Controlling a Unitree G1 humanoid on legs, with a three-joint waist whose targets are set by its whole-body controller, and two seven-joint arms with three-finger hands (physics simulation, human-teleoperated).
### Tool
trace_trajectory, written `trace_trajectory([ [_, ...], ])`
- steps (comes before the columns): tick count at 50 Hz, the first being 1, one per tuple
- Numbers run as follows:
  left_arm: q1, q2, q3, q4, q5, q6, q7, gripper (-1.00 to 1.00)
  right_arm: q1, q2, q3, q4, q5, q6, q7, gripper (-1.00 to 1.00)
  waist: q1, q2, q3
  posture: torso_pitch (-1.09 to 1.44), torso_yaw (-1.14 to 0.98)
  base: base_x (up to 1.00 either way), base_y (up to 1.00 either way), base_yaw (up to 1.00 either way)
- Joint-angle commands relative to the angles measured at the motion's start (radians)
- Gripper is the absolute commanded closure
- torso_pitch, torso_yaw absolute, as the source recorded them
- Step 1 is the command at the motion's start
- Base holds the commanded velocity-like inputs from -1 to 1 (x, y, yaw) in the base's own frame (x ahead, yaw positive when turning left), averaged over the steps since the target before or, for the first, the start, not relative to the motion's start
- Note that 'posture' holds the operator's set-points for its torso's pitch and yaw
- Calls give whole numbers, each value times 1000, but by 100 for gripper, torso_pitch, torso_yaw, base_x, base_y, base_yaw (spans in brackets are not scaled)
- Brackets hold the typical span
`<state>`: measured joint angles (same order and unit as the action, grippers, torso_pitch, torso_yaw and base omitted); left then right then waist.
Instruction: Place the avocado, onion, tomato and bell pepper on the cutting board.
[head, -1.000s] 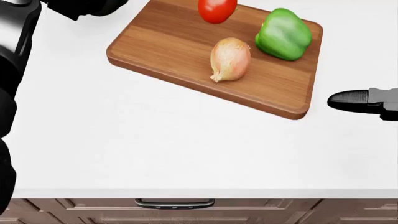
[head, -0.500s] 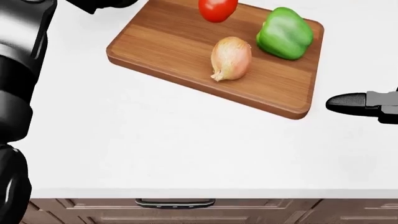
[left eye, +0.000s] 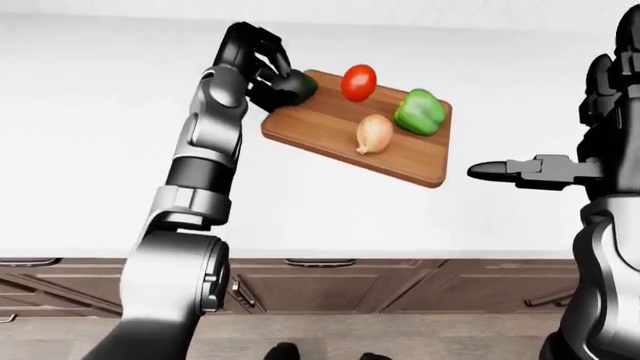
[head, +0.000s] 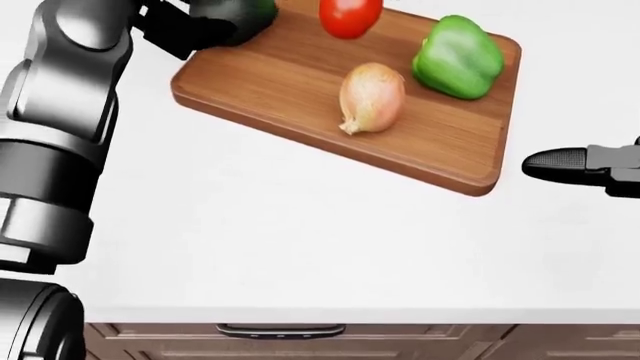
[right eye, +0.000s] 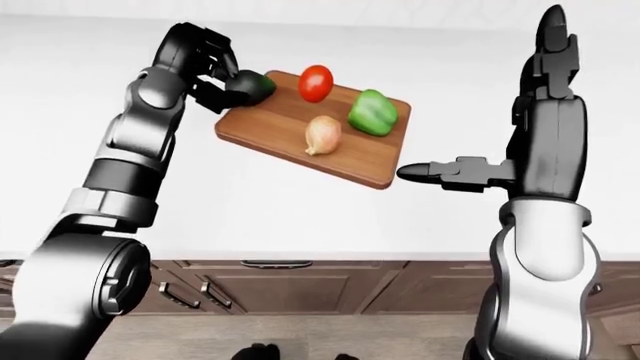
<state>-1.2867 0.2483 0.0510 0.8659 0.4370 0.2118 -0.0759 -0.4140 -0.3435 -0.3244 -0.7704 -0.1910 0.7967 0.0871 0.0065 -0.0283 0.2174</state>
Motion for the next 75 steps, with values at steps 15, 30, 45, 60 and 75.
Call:
trace_trajectory([
  [15, 52, -38, -16, -212, 32, 55, -21, 83, 3, 2, -9, -19, -9, -53, -9, -100, 1, -1, -40, 34, 0, 0, 0, 0],
  [30, 101, -60, -23, -385, 80, 142, -68, 75, 8, 8, -4, -17, -14, -60, -11, -100, 0, -2, -38, 34, 0, 0, 0, 0],
  [45, 100, -58, -21, -405, 89, 157, -76, 13, 0, 6, -5, -11, -11, -58, -9, -100, 0, -3, -36, 34, 0, 0, 0, 0],
  [60, 117, -63, -24, -414, 94, 159, -80, -36, 14, 9, -9, -12, -7, -67, -12, -100, 0, -5, -38, 34, 0, 0, 0, 0],
  [75, 124, -60, -20, -464, 107, 193, -100, -87, 17, 12, -9, -11, -9, -70, -13, -100, 0, -6, -38, 34, 0, 0, 0, 0],
])
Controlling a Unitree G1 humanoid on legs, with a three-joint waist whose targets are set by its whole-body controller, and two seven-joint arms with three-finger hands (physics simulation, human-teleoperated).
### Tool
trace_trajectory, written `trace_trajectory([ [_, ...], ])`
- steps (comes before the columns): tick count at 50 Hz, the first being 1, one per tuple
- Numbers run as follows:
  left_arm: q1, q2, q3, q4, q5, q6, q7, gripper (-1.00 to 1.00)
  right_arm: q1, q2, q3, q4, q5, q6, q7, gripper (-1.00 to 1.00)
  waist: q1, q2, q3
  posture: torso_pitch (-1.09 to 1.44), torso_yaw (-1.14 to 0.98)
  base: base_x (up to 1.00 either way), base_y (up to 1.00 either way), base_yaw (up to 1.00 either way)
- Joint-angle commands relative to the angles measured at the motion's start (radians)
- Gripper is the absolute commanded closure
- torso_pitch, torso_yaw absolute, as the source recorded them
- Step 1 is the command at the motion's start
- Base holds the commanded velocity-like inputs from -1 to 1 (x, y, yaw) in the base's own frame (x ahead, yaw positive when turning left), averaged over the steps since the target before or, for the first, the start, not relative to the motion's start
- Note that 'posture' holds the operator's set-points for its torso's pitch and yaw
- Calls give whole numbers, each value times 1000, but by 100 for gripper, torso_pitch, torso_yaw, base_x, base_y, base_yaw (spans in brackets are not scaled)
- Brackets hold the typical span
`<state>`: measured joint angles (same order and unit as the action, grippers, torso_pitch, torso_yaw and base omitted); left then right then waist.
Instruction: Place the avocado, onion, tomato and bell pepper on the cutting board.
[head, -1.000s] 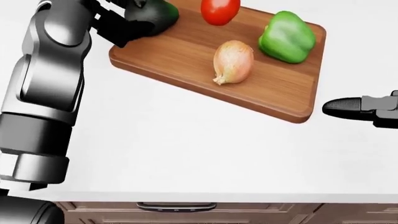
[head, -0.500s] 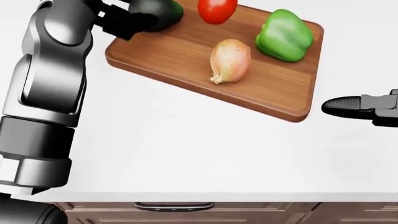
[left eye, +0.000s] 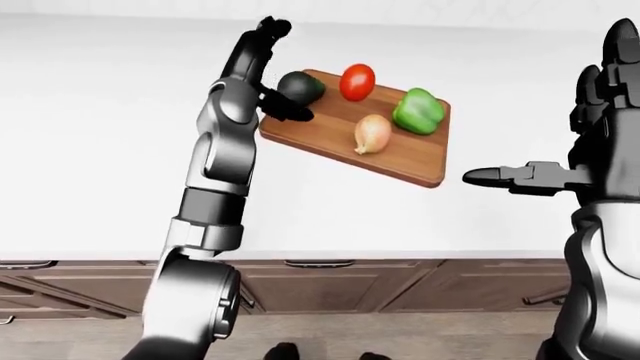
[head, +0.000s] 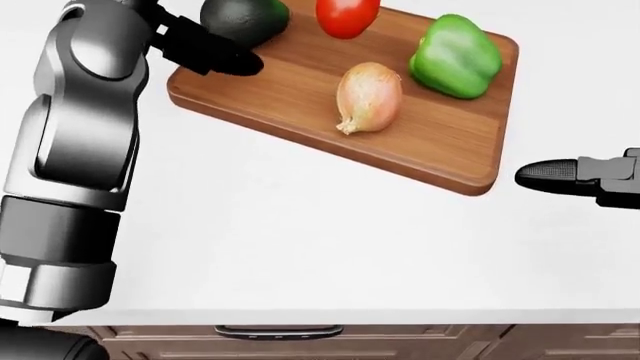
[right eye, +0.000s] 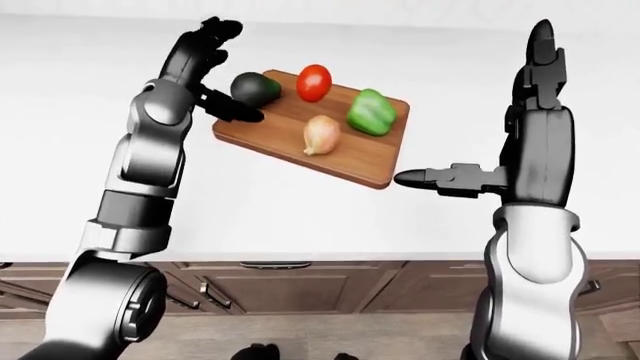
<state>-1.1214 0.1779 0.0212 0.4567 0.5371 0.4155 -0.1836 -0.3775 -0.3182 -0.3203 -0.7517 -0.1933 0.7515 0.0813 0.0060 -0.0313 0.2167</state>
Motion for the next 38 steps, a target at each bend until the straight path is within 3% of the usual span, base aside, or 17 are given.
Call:
trace_trajectory([
  [1, -37, 14, 10, -77, 10, 2, -2, -94, -19, -13, -11, -28, -7, -27, -8, -100, 0, -2, -37, 34, 0, 0, 0, 0],
  [15, 66, 78, 45, -464, 64, 238, -118, -100, -17, -7, -7, -28, -10, -30, -10, -100, -3, 4, -35, 34, 0, 0, 0, 0],
  [23, 188, 121, 73, -703, 110, 354, -201, -100, -12, -2, -5, -18, -10, -45, -14, -100, -4, 8, -35, 34, 0, 0, 0, 0],
  [38, 344, 216, 155, -964, 154, 475, -301, -100, -22, -13, -11, -19, 8, -41, -20, -100, -4, 13, -32, 34, 0, 0, 0, 0],
])
